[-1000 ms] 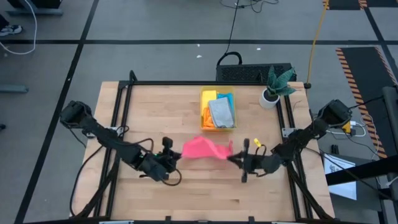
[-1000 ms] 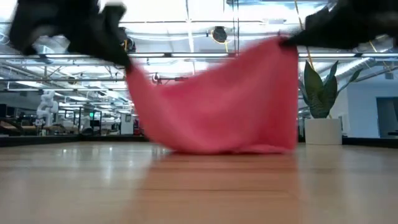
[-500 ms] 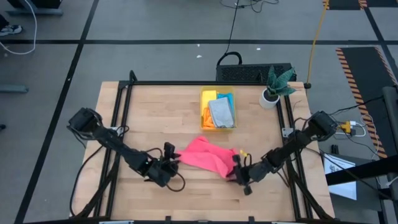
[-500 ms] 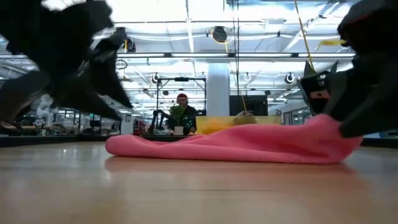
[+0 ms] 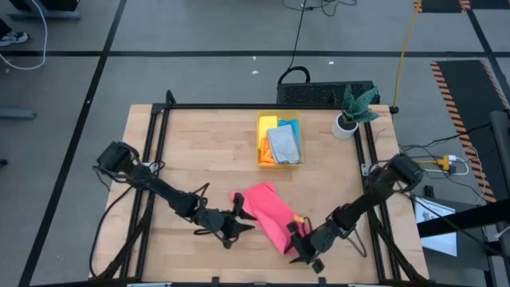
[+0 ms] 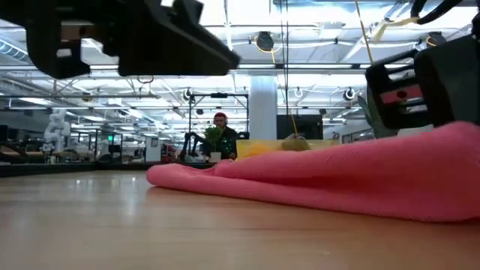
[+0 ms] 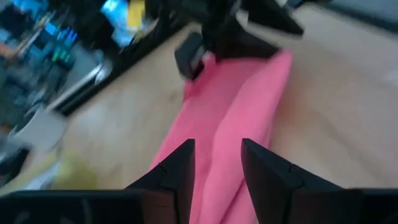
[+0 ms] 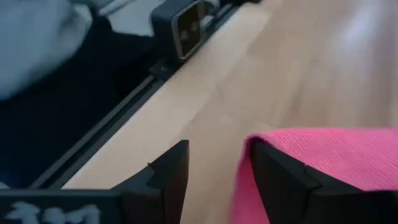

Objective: Fold microfiber towels
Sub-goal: Fold the pink microfiber towel

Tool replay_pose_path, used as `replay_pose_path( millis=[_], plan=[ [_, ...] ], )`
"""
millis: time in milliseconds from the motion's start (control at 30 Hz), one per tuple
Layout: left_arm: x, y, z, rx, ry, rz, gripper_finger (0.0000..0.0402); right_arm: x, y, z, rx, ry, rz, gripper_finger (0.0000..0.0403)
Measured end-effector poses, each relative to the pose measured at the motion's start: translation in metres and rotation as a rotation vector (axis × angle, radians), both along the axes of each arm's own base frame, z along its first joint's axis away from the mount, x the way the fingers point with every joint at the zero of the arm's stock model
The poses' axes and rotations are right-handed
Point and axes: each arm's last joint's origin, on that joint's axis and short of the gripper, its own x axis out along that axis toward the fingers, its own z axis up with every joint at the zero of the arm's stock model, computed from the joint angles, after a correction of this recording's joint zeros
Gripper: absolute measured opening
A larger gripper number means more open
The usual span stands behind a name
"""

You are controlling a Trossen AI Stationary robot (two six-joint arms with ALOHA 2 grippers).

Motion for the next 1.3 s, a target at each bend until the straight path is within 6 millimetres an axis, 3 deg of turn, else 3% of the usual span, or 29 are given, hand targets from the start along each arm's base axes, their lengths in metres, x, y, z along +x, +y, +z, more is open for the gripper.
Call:
replay_pose_path(
  millis=[100,200,300,400,500,600,733,900,1067,1167,1300],
  plan=[
    [0.009,0.000,-0.011,-0.028,-0.022,-0.054,0.0132,0.014,0.012,-0.005,-0.082,-0.040,0.058,0.0163],
    [0.019,0.001,-0.021,-0.079,0.014,-0.085,0.0131,0.029,0.024,0.004,-0.176,-0.154,0.109,0.0164],
    [0.031,-0.003,-0.022,-0.154,0.028,-0.138,0.0131,0.044,0.031,0.022,-0.159,-0.238,0.134,0.0163],
    [0.041,-0.009,-0.019,-0.194,0.026,-0.197,0.0131,0.047,0.032,0.025,-0.122,-0.211,0.214,0.0160],
    [0.047,-0.015,-0.011,-0.228,0.021,-0.267,0.0131,0.042,0.032,0.018,-0.145,-0.132,0.243,0.0160],
    [0.056,-0.019,-0.006,-0.265,0.028,-0.287,0.0131,0.031,0.030,0.020,-0.219,-0.034,0.152,0.0160],
    [0.077,-0.019,-0.018,-0.259,0.122,-0.245,0.0131,0.011,0.027,0.041,-0.305,0.018,-0.023,0.0160],
    [0.111,-0.014,-0.033,-0.262,0.270,-0.156,0.0131,-0.010,0.023,0.055,-0.271,0.062,-0.153,0.0160],
    [0.129,0.000,-0.035,-0.368,0.444,-0.105,0.0131,-0.019,0.014,0.040,-0.235,0.110,-0.197,0.0160],
    [0.126,0.004,-0.038,-0.458,0.559,-0.172,0.0131,-0.023,0.007,0.027,-0.207,0.143,-0.233,0.0160],
    [0.116,-0.006,-0.042,-0.535,0.698,-0.232,0.0131,-0.032,-0.003,0.012,-0.156,0.168,-0.280,0.0160]
  ],
)
